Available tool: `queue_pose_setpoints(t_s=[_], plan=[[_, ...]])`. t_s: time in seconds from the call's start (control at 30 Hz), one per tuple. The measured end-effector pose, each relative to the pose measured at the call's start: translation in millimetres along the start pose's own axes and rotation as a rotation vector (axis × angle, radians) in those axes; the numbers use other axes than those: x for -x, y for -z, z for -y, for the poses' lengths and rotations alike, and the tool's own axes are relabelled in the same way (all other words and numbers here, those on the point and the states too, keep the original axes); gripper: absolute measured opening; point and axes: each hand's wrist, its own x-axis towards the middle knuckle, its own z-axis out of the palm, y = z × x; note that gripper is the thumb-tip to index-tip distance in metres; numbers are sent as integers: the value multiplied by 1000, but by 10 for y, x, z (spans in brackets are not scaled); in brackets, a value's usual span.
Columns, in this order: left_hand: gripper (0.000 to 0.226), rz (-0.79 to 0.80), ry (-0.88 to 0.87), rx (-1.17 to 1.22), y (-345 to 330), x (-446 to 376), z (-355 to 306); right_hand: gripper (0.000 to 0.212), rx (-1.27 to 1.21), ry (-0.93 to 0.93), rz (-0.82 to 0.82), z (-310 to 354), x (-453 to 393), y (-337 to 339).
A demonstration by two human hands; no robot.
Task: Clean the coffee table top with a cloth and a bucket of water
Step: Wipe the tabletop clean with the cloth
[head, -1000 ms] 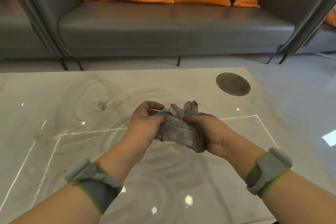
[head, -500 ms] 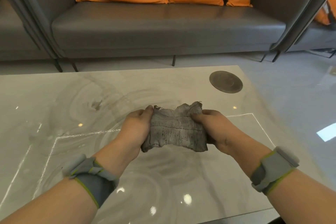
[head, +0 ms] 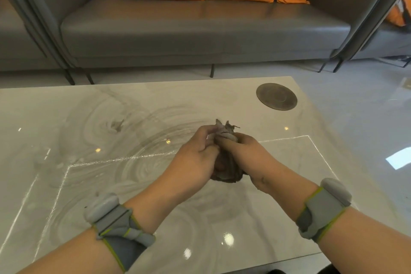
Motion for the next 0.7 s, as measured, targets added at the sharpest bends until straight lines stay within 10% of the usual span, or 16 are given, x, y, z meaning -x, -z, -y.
queue_pose_setpoints(t_s=[0.1,0.4,0.7], plan=[[36,-53,43,-38,48,-10,-14,14,103,0,-92,-54,-77,97],[42,41,157,-1138,363,-59,383,27,919,181,-585,-369,-325,780],[47,148,193,-1176,384,-41,441,31,1426,239,-389,-897,-228,396]])
